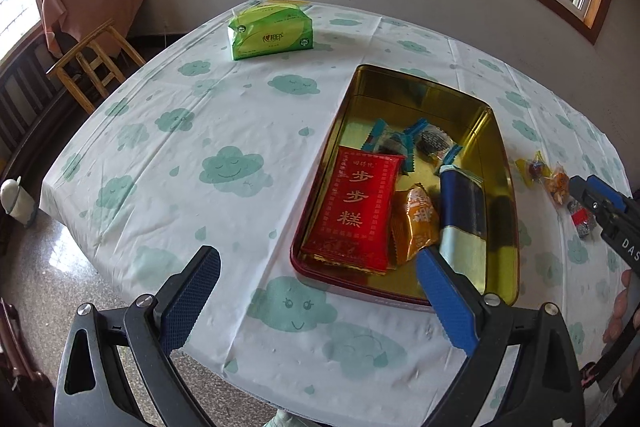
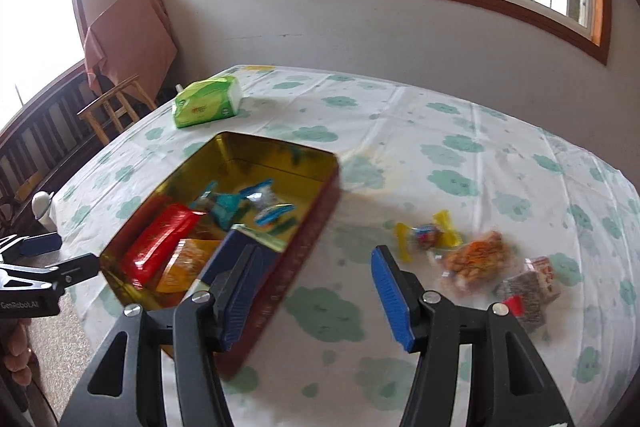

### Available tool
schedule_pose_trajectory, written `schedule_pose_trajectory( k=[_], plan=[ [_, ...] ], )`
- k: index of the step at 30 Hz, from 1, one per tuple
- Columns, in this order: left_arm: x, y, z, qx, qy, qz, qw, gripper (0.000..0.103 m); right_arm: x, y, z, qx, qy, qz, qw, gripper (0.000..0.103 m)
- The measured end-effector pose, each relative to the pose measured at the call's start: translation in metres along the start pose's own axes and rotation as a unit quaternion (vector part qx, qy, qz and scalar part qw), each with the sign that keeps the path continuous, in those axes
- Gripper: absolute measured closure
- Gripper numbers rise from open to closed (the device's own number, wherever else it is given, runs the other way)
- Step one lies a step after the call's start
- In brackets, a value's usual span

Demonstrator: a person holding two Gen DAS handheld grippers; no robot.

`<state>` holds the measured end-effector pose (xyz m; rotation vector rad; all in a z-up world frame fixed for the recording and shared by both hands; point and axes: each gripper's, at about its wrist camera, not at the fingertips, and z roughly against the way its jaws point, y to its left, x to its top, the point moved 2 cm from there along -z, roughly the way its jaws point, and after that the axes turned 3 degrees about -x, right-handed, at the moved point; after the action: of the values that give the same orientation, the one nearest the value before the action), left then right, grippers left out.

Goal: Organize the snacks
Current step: 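Grasp the small red-and-white box with the right tool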

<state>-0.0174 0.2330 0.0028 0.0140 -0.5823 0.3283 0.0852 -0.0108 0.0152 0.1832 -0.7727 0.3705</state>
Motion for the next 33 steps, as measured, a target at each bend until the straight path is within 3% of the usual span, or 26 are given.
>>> schedule_pose_trajectory(
  k=[8, 12, 22, 33],
  plan=[
    [0.001, -0.033, -0.005, -0.006, 0.008, -0.033, 0.9994, 0.006, -0.015, -0.139, -0.020, -0.116, 0.018, -0.034, 0.992, 0.045],
    [0.002, -0.046, -0.007, -0.003, 0.013, -0.042, 0.9990, 0.006, -0.025, -0.175, -0.030, -0.120, 0.031, -0.039, 0.992, 0.045],
    [0.005, -0.069, -0.012, -0.001, 0.020, -0.064, 0.9978, 0.006, -0.042, -0.189, -0.048, -0.045, 0.041, -0.032, 0.998, 0.045],
    [0.004, -0.104, -0.016, -0.015, 0.025, -0.093, 0.9952, 0.006, -0.044, -0.179, -0.064, -0.030, 0.038, -0.042, 0.998, 0.045]
  ],
)
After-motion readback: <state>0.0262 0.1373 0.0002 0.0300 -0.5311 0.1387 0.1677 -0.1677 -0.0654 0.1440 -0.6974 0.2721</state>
